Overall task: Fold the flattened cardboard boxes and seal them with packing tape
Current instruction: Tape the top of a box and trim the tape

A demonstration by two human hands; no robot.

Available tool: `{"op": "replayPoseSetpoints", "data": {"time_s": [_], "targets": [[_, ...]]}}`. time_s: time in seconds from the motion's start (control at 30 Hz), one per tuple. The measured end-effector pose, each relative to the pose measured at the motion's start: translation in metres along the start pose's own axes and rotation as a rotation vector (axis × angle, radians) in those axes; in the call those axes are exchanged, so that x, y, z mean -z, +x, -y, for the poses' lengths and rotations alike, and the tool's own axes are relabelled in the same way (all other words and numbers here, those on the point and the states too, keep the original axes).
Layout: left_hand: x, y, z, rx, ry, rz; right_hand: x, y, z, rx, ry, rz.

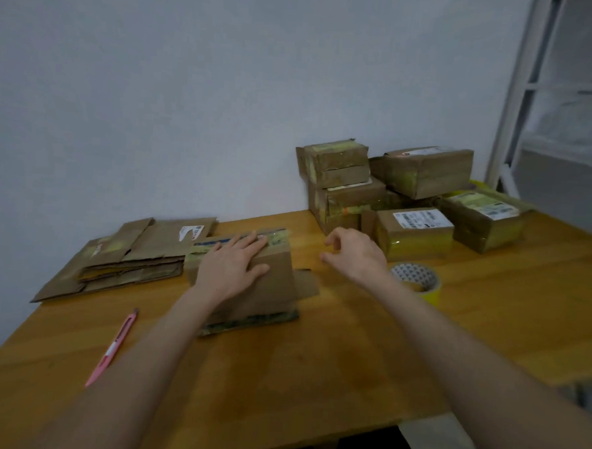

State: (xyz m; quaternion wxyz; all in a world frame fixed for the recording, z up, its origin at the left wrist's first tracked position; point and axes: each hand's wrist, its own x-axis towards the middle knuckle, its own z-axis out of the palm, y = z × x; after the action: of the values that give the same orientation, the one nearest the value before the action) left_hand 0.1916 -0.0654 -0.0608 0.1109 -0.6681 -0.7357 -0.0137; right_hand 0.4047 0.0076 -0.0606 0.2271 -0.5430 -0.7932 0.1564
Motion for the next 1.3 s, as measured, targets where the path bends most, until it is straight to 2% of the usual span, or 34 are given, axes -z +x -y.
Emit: {"op": "replayPoseSetpoints", "data": {"time_s": [0.07,0.17,0.27,0.33,0.4,0.53,0.6,0.67,0.77,0.97,1.1,1.23,1.3], "targets": [[0.003,-0.001,-0.006,-0.002,-0.018,-0.036,0.02,-0.009,-0.021,-0.118,-0.122,0.027],[0.009,-0.004,-0.009,-0.026,-0.052,-0.07,0.04,-0.025,-0.043,-0.272,-0.371,0.247],[0.01,-0.012,-0.002,-0.061,-0.096,-0.06,0.035,-0.038,-0.06,-0.243,-0.547,0.345],[0.009,-0.017,0.01,-0.025,-0.162,-0.04,0.029,-0.04,-0.063,-0.21,-0.49,0.27],[0.008,-0.019,0.024,0.016,-0.195,-0.034,0.029,-0.031,-0.055,-0.191,-0.32,0.162],[0.004,-0.019,0.036,-0.013,-0.087,-0.023,0.042,-0.002,-0.007,0.056,0.27,-0.012],[0.002,-0.019,0.039,-0.034,-0.084,-0.02,0.048,0.005,0.03,0.199,0.522,-0.021],[0.002,-0.021,0.044,-0.072,-0.146,-0.038,0.05,0.013,0.065,0.283,0.629,0.043],[-0.001,-0.021,0.052,-0.092,-0.303,-0.093,0.035,0.034,0.102,0.337,0.593,0.181],[-0.014,-0.03,0.061,0.184,-0.83,-0.175,0.002,0.072,0.128,0.373,0.473,0.277],[0.016,-0.018,0.059,0.425,-1.32,-0.297,-0.006,0.08,0.14,0.476,0.393,0.312],[0.044,-0.005,0.058,0.564,-1.32,-0.191,-0.014,0.082,0.143,0.533,0.378,0.292],[0.051,-0.004,0.055,0.591,-1.349,-0.192,-0.015,0.082,0.144,0.547,0.356,0.267]]}}
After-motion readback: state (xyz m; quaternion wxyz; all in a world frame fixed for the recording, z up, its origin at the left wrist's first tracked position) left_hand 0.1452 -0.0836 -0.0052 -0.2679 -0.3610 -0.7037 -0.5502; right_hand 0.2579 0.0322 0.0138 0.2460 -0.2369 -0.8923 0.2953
